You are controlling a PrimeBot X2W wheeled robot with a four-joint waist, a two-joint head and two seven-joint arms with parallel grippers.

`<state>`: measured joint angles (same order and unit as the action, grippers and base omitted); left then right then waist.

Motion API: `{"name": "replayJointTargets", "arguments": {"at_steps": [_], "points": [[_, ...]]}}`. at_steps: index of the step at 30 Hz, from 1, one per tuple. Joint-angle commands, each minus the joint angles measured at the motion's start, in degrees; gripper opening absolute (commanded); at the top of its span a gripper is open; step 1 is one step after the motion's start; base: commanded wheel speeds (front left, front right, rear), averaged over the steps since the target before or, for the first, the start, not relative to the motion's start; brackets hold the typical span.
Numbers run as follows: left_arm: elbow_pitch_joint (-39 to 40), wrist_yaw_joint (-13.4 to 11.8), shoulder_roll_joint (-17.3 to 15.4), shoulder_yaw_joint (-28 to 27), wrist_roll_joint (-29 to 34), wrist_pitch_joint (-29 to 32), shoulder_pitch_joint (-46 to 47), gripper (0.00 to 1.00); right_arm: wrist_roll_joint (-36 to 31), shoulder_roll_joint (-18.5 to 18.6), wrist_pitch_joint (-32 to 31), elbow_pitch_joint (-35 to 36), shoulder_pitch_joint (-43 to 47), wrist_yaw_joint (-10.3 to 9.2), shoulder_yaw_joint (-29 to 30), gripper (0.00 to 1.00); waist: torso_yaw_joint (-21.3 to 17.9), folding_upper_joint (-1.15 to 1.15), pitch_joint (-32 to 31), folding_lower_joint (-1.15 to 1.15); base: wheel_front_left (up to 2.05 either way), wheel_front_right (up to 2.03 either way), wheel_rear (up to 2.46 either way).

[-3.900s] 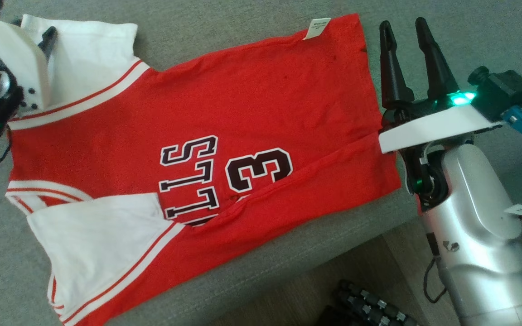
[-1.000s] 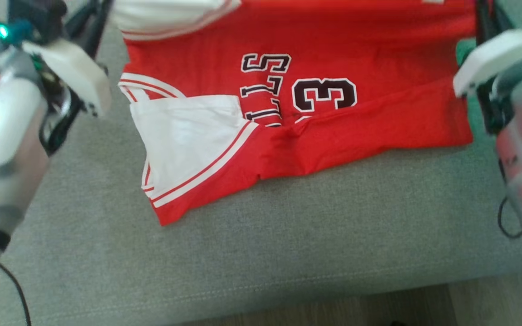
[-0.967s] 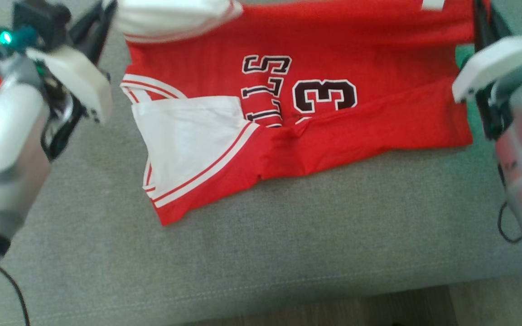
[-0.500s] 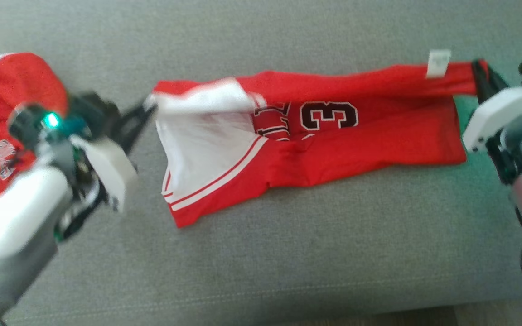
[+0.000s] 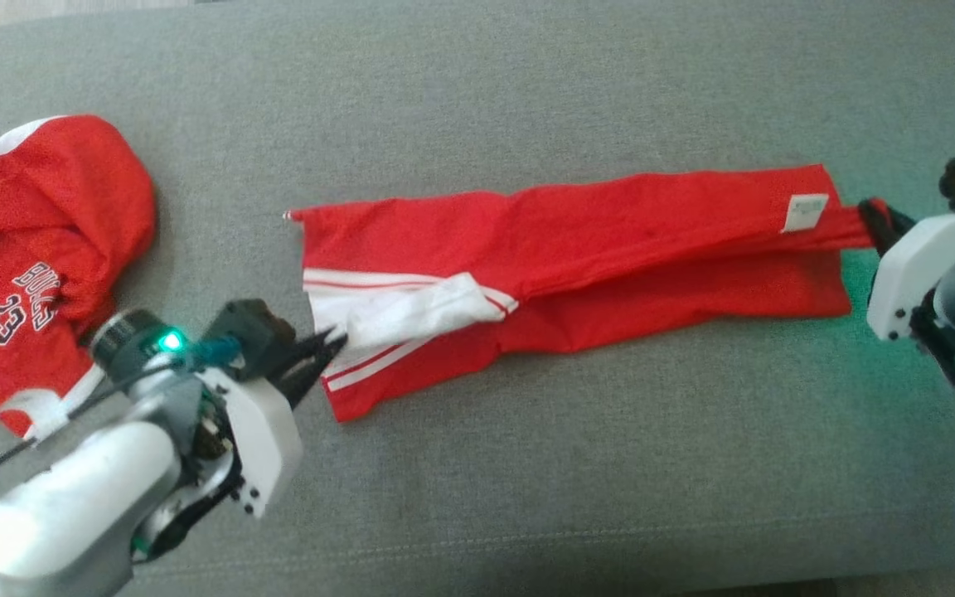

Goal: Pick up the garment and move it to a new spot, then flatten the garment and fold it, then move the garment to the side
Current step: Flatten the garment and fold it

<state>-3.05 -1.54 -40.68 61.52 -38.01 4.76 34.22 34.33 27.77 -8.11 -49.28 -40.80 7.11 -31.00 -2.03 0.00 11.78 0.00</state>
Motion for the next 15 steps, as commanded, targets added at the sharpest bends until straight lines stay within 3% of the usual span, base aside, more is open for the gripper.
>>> {"name": "replayJointTargets", "arguments": {"at_steps": [1,2,3,5,11,15], "points": [[1.19,-0.16,-2.56,-1.59,-0.18,1.09,1.17,0.34,1.41,1.95,-1.76,2.28,1.48,0.37,-1.00,1.00,-0.24,0.00,-0.41,0.00,0.00,0.00,0.00],[1.24,0.37,-2.80,-0.73,0.32,1.73,1.03,0.73,1.90,2.25,-2.68,2.88,1.74,0.37,-1.27,1.00,-0.35,0.00,-0.59,0.00,0.00,0.00,0.00],[1.21,0.62,-2.90,-0.27,0.27,2.21,0.73,1.00,2.35,2.71,-3.31,3.47,1.98,0.37,-1.42,1.00,-0.43,0.00,-0.77,0.00,0.00,0.00,0.00],[1.20,0.62,-2.93,-0.03,-0.17,2.44,0.21,1.00,3.32,3.55,-4.17,4.35,2.37,0.37,-1.14,1.00,-0.60,0.00,-1.21,0.00,0.00,0.00,0.00],[0.51,-2.67,-2.25,-2.59,-1.18,-1.19,-0.68,1.00,4.57,4.30,-2.69,6.34,3.17,0.37,1.80,1.00,-0.65,0.00,-2.46,0.00,0.00,0.00,0.00],[-0.50,-7.42,0.47,-8.39,-5.57,-7.78,-2.29,1.00,5.51,2.26,2.72,9.34,4.01,0.37,7.55,1.00,-0.25,0.00,-3.71,0.00,0.00,0.00,0.00]]}}
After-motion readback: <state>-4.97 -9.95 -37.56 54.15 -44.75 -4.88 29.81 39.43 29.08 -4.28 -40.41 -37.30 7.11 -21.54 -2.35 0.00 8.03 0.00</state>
